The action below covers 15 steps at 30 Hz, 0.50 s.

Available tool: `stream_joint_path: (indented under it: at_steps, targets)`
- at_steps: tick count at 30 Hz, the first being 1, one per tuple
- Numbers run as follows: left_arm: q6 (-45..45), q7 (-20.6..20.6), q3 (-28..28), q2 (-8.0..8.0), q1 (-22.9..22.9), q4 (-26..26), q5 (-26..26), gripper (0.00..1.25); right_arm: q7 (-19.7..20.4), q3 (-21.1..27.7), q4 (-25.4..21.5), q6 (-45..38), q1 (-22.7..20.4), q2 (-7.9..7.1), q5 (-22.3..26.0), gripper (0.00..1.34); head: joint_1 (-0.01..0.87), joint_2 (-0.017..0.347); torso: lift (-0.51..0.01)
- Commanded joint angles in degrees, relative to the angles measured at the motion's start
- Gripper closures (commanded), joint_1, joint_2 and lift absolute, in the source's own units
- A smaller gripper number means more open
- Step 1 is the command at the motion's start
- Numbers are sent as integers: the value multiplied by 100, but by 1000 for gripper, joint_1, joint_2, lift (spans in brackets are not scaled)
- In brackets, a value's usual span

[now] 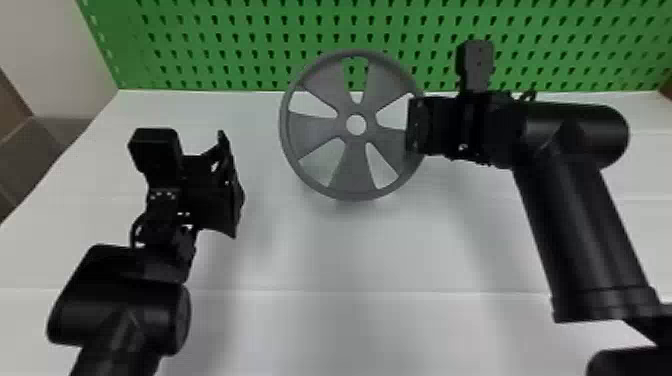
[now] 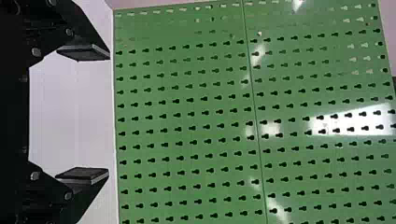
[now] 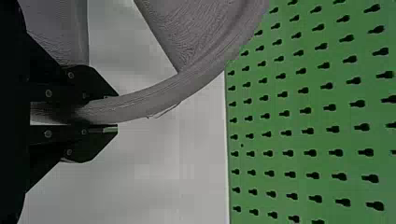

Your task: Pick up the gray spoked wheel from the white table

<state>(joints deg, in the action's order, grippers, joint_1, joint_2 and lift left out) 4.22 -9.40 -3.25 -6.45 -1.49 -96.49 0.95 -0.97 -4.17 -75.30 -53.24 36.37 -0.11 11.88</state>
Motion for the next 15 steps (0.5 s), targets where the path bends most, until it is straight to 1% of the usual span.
stream_joint_path:
  at_steps: [1, 7, 9, 10, 13, 15]
  targets:
    - [0, 0, 9, 4, 9, -2, 10, 372, 1, 13, -116, 798, -253, -42, 68, 1088, 782, 57, -97]
    - [0, 0, 9, 4, 9, -11, 19, 372, 9, 57, -239, 1624, -569, -50, -2, 1088, 782, 57, -97]
    - [0, 0, 9, 4, 9, -11, 19, 372, 9, 109, -274, 1870, -657, -24, -46, 1088, 782, 57, -97]
    - [0, 0, 9, 4, 17, -11, 19, 372, 9, 188, -327, 1923, -727, 16, -107, 1088, 782, 57, -97]
    - [-17, 0, 18, 4, 17, -11, 28, 372, 9, 390, -503, 2187, -886, 16, -476, 1088, 782, 57, -97]
    - [-26, 0, 18, 4, 26, -11, 36, 372, 9, 417, -520, 2494, -982, 16, -512, 1092, 782, 57, -97]
